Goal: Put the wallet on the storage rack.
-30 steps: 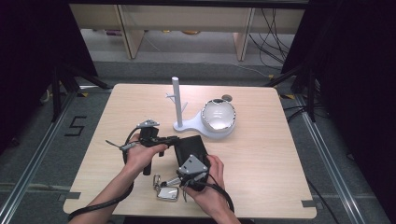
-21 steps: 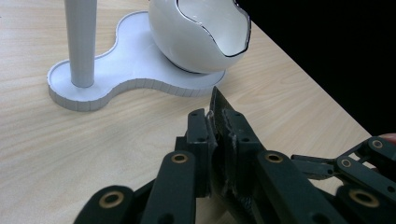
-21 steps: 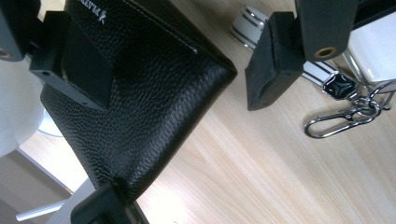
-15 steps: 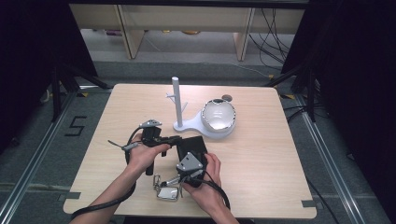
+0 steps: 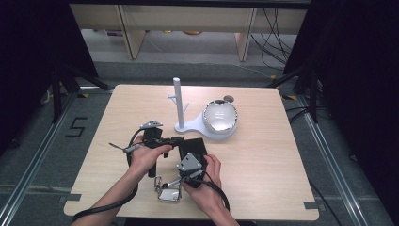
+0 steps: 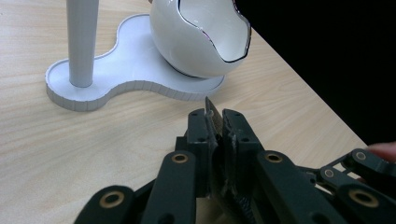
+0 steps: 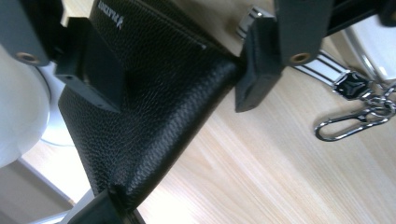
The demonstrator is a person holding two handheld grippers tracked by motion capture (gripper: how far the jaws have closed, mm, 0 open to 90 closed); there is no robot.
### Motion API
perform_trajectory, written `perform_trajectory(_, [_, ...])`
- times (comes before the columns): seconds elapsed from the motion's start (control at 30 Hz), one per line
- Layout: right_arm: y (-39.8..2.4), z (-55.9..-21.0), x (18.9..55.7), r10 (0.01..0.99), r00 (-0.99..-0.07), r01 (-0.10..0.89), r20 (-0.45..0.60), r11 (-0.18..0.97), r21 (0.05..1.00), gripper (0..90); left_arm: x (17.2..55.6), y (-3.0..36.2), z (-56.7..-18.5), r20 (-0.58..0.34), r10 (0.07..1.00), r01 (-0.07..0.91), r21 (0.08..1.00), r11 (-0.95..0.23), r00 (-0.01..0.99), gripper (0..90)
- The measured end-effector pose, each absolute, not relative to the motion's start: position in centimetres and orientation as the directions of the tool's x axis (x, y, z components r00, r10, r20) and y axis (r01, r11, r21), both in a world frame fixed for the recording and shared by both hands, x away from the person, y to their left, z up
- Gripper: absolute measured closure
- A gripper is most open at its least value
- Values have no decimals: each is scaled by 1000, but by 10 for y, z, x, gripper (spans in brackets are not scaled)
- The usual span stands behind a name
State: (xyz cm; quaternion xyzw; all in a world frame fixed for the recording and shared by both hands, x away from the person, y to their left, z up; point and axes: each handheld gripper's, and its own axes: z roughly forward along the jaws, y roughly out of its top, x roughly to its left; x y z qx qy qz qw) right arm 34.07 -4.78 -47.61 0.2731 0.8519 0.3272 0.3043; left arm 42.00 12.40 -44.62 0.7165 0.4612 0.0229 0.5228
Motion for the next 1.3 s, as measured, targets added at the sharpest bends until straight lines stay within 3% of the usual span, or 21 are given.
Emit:
perform_trajectory(0.13, [-48,-474,338,662,-667,266,-341,640,721,453,421,124,-447,-467,684,646,763,-8,561,816])
perform_trajectory(0.23, [-51,-465,334,663,-666,289,-341,651,701,559,421,125,-449,-509,675,663,748,40,534,815])
perform_trajectory(0.37, [-56,-454,332,673,-656,339,-342,667,664,600,420,123,-450,-532,669,670,739,68,519,815])
perform_trajectory(0.67, [-59,-450,337,751,-606,491,-262,612,620,543,415,109,-448,-536,668,653,751,98,516,817])
perform_trajectory(0.8, [-53,-455,338,756,-608,504,-241,602,619,515,414,106,-448,-538,673,653,750,107,507,818])
perform_trajectory(0.9, [-49,-458,338,750,-589,471,-300,621,627,486,413,106,-448,-545,671,654,748,117,503,820])
perform_trajectory(1.3, [-36,-466,339,767,-547,460,-336,611,644,419,412,107,-450,-561,667,652,744,146,490,826])
